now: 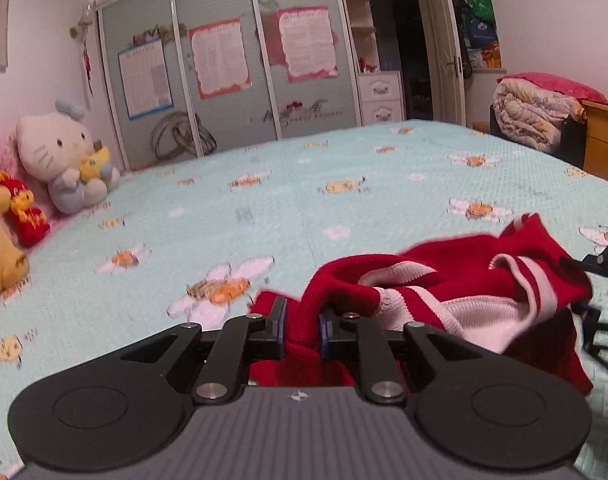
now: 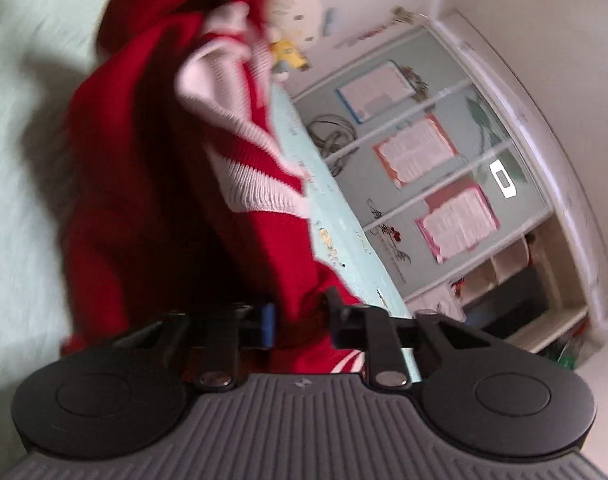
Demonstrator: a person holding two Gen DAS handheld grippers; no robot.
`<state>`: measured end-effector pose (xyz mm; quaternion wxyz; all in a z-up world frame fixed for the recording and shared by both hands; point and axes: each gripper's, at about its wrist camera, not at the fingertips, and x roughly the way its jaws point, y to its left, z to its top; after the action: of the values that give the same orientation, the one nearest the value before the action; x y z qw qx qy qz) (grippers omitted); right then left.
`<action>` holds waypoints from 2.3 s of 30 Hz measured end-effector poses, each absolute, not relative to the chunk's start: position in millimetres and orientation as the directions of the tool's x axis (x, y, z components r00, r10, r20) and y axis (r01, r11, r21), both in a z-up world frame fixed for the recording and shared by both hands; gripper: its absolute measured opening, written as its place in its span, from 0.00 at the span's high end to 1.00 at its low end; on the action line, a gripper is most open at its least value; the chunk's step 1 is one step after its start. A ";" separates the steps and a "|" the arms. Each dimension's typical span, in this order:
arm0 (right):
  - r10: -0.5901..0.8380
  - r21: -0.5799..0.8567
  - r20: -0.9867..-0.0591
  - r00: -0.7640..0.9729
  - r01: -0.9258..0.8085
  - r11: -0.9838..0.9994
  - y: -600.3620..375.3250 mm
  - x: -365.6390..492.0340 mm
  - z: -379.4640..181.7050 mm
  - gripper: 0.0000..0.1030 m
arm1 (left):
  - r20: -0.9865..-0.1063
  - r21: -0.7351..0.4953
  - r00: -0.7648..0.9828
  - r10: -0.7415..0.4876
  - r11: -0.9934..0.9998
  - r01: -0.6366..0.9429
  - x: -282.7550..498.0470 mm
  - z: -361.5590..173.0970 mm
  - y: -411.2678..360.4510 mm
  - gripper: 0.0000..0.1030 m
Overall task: Fold clothes
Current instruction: 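Grasp the red sweater edge with the right gripper while the left gripper grasps another edge, then lift the sweater high with both grippers so it hangs open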
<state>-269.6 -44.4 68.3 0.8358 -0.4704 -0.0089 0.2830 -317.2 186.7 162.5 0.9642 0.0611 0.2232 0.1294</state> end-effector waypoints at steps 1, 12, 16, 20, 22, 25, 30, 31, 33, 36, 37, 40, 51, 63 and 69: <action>0.489 -0.749 -0.249 0.836 -0.486 0.451 -44.5 -267.2 85.7 0.81 | -0.400 0.179 0.873 0.279 0.958 -0.225 -317.6 167.8 187.7 0.83; 0.602 -0.330 -0.172 0.780 -0.621 0.710 -57.5 -243.4 247.4 0.85 | -0.208 0.177 0.937 0.281 0.953 -0.247 -338.1 253.8 217.2 0.83; 0.695 -0.130 -0.218 0.685 -0.726 0.675 -76.5 -233.9 271.9 0.85 | -0.183 0.143 0.946 0.268 0.959 -0.244 -349.7 275.6 230.7 0.83; 0.748 0.003 -0.346 0.567 -0.796 0.605 -83.8 -220.4 259.6 0.84 | -0.271 0.151 0.933 0.238 0.967 -0.203 -352.3 255.7 234.0 0.83; 0.748 0.072 -0.403 0.526 -0.797 0.599 -87.3 -214.1 242.2 0.83 | -0.334 0.149 0.918 0.216 0.973 -0.175 -352.1 239.5 235.4 0.83; 0.759 0.247 -0.476 0.444 -0.761 0.600 -98.8 -204.3 205.3 0.82 | -0.425 0.144 0.887 0.182 0.981 -0.132 -351.7 215.1 237.6 0.83; 0.815 0.549 -0.464 0.346 -0.609 0.572 -113.7 -186.7 144.5 0.76 | -0.548 0.113 0.825 0.138 0.989 -0.091 -349.1 175.0 242.9 0.83; 0.812 0.560 -0.465 0.354 -0.592 0.579 -116.9 -187.1 137.7 0.75 | -0.561 0.111 0.816 0.137 0.990 -0.090 -349.4 168.2 243.3 0.82; 0.791 0.529 -0.488 0.369 -0.596 0.604 -112.0 -186.0 132.9 0.74 | -0.579 0.112 0.804 0.137 0.990 -0.089 -349.6 158.3 243.6 0.82; 0.756 0.447 -0.529 0.386 -0.630 0.635 -101.0 -188.4 127.3 0.74 | -0.604 0.103 0.786 0.133 0.991 -0.089 -349.9 147.8 245.4 0.79; 0.743 0.413 -0.542 0.393 -0.645 0.643 -98.0 -193.7 124.1 0.73 | -0.610 0.099 0.781 0.133 0.991 -0.091 -351.8 144.4 245.8 0.78; 0.710 0.318 -0.565 0.421 -0.682 0.658 -89.5 -203.6 116.5 0.73 | -0.621 0.098 0.772 0.136 0.991 -0.095 -352.8 136.3 245.2 0.78; 0.567 -0.058 -0.517 0.641 -0.687 0.724 -57.2 -237.3 105.2 0.90 | -0.594 0.222 0.791 0.147 0.975 -0.014 -363.9 114.5 227.2 0.55; 0.528 -0.141 -0.338 0.779 -0.596 0.790 -70.0 -254.5 137.4 0.91 | -0.557 0.321 0.830 0.019 0.927 0.195 -390.2 114.5 192.1 0.37; 0.550 0.017 -0.384 0.742 -0.590 0.807 -84.9 -239.3 134.6 0.90 | -0.537 0.428 0.840 0.077 0.883 0.193 -391.8 102.6 180.3 0.35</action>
<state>-239.3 -84.9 134.6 0.9317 -0.0530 0.1888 0.3059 -391.8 180.3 102.6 0.9287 0.2400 0.2810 -0.0311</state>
